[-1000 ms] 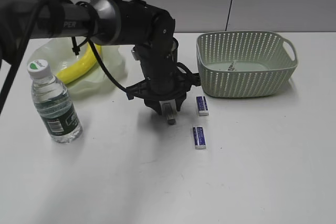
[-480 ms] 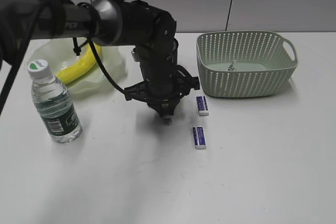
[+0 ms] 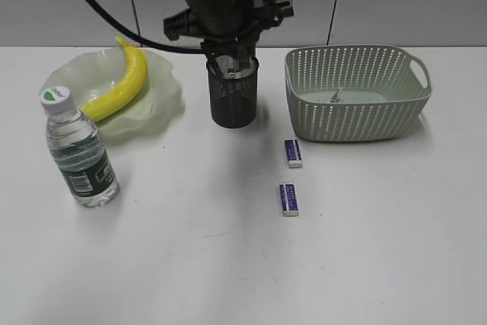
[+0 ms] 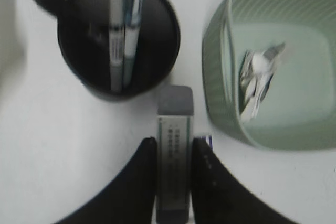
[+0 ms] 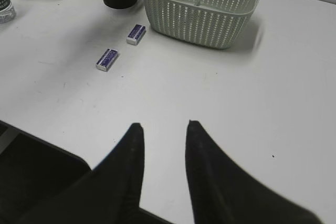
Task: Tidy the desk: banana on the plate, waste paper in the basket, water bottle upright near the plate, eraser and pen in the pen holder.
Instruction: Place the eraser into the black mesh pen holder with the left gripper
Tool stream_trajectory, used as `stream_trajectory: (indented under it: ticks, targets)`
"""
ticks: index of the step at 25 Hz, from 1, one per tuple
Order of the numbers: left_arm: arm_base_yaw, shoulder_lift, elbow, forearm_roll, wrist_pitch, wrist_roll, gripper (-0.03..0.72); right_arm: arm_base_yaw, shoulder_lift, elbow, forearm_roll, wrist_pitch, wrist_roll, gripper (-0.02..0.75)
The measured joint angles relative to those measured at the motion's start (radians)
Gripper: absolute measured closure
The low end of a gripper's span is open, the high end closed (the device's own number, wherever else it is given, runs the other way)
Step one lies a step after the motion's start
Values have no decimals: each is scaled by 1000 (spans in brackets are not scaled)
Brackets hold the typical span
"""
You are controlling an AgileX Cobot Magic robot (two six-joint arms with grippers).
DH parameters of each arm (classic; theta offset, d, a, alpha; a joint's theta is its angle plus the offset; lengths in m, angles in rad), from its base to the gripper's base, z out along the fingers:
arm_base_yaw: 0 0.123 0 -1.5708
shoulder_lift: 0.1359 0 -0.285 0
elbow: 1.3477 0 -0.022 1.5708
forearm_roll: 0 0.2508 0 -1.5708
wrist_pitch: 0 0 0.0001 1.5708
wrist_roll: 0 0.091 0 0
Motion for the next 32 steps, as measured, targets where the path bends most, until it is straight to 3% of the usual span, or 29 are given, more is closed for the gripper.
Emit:
stream_trajectory:
  ticks: [9,18,25,32]
  targets:
    - [47,49,0,175,-163,0,546,0,0,0,1,0,0,505]
    - [92,105,1,157,-259,0,545,0,0,0,1,-1,0,505]
    - [102,108,1,148,-275,0,362,0,0,0,1,-1,-1,505]
    - [91,27,2,148,-180,5,342,0,0,0,1,-1,-1,505]
